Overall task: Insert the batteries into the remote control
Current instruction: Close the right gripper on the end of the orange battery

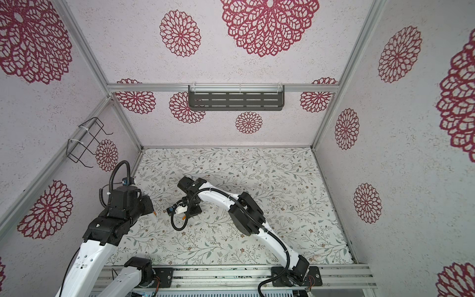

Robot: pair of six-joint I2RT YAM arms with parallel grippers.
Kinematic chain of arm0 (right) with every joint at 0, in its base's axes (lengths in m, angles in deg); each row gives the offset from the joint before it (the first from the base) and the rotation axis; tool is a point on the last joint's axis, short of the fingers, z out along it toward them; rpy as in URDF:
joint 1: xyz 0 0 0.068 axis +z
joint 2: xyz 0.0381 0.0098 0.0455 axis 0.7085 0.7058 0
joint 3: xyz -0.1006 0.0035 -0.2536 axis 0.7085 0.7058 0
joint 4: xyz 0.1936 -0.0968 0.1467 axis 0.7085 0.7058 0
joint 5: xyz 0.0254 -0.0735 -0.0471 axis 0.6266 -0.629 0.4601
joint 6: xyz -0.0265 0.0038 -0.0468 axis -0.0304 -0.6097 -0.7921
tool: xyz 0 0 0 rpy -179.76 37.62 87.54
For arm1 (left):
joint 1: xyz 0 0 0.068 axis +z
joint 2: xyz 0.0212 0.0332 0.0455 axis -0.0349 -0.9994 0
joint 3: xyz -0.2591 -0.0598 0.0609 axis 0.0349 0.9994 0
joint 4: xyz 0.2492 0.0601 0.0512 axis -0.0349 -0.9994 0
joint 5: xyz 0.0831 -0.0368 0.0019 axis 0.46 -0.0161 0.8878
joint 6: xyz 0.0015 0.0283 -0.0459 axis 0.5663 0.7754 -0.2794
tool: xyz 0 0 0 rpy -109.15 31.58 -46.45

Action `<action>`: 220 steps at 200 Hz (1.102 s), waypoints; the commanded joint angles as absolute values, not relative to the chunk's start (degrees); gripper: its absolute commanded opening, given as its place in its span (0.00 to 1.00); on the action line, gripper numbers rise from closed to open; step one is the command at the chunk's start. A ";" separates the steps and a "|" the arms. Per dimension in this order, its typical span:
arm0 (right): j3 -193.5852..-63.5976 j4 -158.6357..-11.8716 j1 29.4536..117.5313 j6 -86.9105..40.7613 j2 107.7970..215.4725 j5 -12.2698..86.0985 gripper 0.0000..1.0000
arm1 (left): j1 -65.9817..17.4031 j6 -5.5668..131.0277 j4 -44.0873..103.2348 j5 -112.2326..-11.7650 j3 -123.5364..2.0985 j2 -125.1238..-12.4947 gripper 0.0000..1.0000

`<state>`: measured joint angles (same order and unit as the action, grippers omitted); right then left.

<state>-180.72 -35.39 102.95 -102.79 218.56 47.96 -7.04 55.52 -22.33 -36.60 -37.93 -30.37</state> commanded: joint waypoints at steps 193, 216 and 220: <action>-131.84 -74.40 104.09 -64.56 185.98 45.64 0.11 | -6.74 55.51 -20.71 -36.55 -37.50 -29.64 0.00; -121.76 -81.28 104.30 -54.86 178.76 41.61 0.11 | -6.79 55.84 -20.03 -38.43 -37.41 -29.82 0.00; -120.05 -82.18 104.26 -53.54 177.66 40.63 0.11 | -6.74 55.87 -19.82 -38.92 -37.41 -29.82 0.00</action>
